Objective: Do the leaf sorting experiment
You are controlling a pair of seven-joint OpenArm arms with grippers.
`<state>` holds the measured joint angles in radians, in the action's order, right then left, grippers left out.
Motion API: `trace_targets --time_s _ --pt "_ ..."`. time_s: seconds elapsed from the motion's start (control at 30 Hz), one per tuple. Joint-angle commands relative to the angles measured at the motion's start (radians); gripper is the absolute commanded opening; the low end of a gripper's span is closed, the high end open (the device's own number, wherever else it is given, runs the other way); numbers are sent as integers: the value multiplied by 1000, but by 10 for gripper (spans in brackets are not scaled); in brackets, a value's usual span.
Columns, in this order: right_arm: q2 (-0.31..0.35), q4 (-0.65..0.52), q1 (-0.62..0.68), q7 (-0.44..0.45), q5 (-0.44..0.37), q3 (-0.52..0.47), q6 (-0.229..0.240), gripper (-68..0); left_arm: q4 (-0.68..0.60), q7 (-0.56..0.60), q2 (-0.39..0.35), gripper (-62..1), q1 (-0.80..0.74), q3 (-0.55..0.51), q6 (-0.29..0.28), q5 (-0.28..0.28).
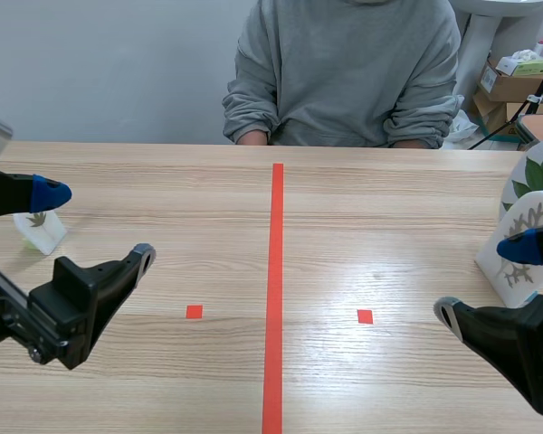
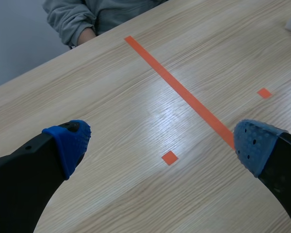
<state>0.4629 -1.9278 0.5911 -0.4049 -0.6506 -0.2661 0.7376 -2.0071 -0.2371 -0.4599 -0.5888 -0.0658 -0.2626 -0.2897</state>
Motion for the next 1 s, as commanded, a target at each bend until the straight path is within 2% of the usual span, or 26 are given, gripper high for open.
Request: trace_targets --time_s 0.0,0.1,0.27,0.4,0.97 --pt "13 1 -10 16 -9 2 8 -56 -11 0 2 14 -13 -4 2 -7" --pt "13 1 -10 20 -12 2 8 -56 -24 -8 2 14 -43 -4 1 -8" --pt "13 1 -10 23 -12 2 8 -56 -24 -30 2 14 -82 -4 -4 -47" --pt "13 1 -10 23 -11 0 8 -56 -24 -37 2 14 -96 -4 -24 -51" --pt "13 1 -10 23 -11 0 8 -56 -24 -52 2 14 -95 -4 -24 -59"
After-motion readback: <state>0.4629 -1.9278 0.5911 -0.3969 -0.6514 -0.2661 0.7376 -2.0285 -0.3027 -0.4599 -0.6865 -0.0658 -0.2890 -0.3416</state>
